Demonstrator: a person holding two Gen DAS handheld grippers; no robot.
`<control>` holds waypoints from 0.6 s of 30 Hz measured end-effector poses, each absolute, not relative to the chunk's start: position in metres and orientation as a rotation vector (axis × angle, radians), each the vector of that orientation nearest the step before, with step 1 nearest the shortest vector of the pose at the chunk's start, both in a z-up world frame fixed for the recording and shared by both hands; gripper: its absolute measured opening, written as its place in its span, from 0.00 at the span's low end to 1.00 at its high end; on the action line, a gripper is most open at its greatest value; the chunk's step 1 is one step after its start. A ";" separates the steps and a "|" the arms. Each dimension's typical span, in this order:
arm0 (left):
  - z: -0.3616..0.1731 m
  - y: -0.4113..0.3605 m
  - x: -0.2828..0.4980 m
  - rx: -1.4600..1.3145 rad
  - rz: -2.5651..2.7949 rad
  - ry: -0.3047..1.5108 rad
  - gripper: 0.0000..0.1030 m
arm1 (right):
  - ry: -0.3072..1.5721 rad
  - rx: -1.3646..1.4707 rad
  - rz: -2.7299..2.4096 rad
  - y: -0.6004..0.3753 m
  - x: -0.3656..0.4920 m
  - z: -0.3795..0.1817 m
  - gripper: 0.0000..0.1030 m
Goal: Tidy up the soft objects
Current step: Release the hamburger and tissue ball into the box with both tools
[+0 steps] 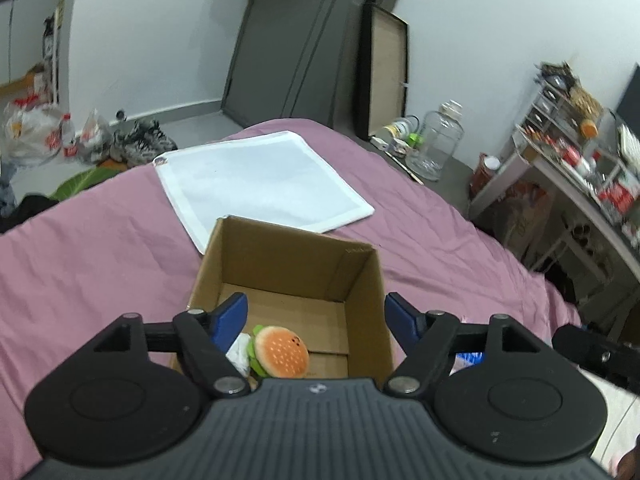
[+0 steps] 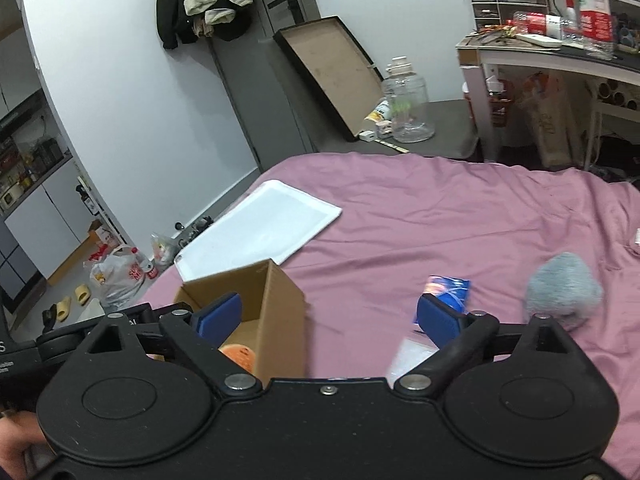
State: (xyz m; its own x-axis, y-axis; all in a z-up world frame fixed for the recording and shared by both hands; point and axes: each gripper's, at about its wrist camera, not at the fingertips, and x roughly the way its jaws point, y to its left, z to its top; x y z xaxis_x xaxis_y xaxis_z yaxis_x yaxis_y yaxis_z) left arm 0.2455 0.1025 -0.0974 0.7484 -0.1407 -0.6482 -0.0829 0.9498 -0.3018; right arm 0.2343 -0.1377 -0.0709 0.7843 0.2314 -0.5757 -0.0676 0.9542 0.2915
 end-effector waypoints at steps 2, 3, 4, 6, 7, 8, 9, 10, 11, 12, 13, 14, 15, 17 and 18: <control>-0.096 0.095 0.241 -0.298 -0.037 0.738 0.73 | 0.656 0.255 0.162 -0.144 0.229 -0.070 0.95; -0.096 0.091 0.239 -0.290 -0.039 0.746 0.73 | 0.660 0.255 0.159 -0.148 0.227 -0.070 0.96; -0.095 0.088 0.238 -0.286 -0.043 0.752 0.74 | 0.663 0.256 0.158 -0.152 0.225 -0.070 0.96; -0.093 0.081 0.235 -0.272 -0.052 0.762 0.74 | 0.671 0.256 0.160 -0.159 0.220 -0.069 0.99; -0.092 0.077 0.233 -0.261 -0.063 0.763 0.74 | 0.677 0.256 0.158 -0.163 0.219 -0.069 1.00; -0.090 0.072 0.231 -0.247 -0.075 0.764 0.74 | 0.680 0.256 0.155 -0.167 0.216 -0.069 1.00; -0.090 0.068 0.229 -0.236 -0.080 0.767 0.74 | 0.685 0.258 0.153 -0.171 0.214 -0.070 1.00; -0.089 0.065 0.228 -0.226 -0.083 0.772 0.74 | 0.691 0.263 0.154 -0.176 0.213 -0.070 1.00; -0.089 0.060 0.226 -0.215 -0.085 0.779 0.74 | 0.697 0.271 0.155 -0.181 0.213 -0.071 1.00; -0.089 0.056 0.225 -0.204 -0.086 0.786 0.74 | 0.701 0.276 0.155 -0.186 0.211 -0.072 1.00; -0.089 0.052 0.224 -0.193 -0.088 0.792 0.74 | 0.704 0.279 0.152 -0.190 0.210 -0.073 1.00; -0.088 0.048 0.223 -0.185 -0.092 0.794 0.74 | 0.706 0.280 0.149 -0.194 0.209 -0.073 1.00; -0.088 0.045 0.221 -0.177 -0.097 0.794 0.74 | 0.709 0.281 0.145 -0.198 0.209 -0.075 1.00; -0.086 0.038 0.218 -0.162 -0.104 0.789 0.74 | 0.716 0.284 0.139 -0.206 0.207 -0.078 1.00; -0.085 0.035 0.217 -0.156 -0.105 0.789 0.74 | 0.718 0.287 0.136 -0.209 0.207 -0.081 1.00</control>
